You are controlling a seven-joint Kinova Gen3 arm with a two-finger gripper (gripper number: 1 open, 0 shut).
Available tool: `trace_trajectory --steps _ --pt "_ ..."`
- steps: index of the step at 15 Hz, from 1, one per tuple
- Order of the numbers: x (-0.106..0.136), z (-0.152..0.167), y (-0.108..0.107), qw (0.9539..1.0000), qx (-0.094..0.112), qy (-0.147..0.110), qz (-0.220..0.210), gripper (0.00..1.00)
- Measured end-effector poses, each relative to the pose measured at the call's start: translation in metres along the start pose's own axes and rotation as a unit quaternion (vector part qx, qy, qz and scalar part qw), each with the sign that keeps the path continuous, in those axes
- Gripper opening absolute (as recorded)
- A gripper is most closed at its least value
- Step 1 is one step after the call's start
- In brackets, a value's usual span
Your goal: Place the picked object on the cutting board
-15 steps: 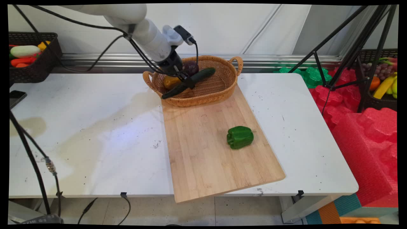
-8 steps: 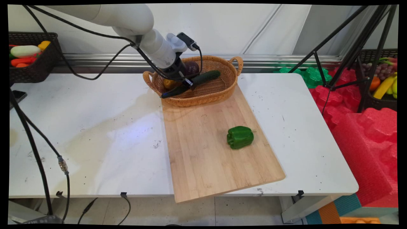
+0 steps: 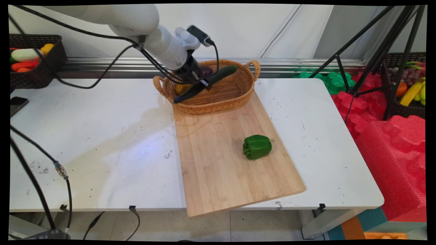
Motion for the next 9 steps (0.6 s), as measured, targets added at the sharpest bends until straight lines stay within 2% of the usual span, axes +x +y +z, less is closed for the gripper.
trace_trajectory --steps 4,9 --pt "0.004 -0.045 0.022 0.9995 0.007 0.030 0.004 0.00" --pt "-0.003 -0.108 0.061 0.9981 0.000 0.059 0.017 0.00"
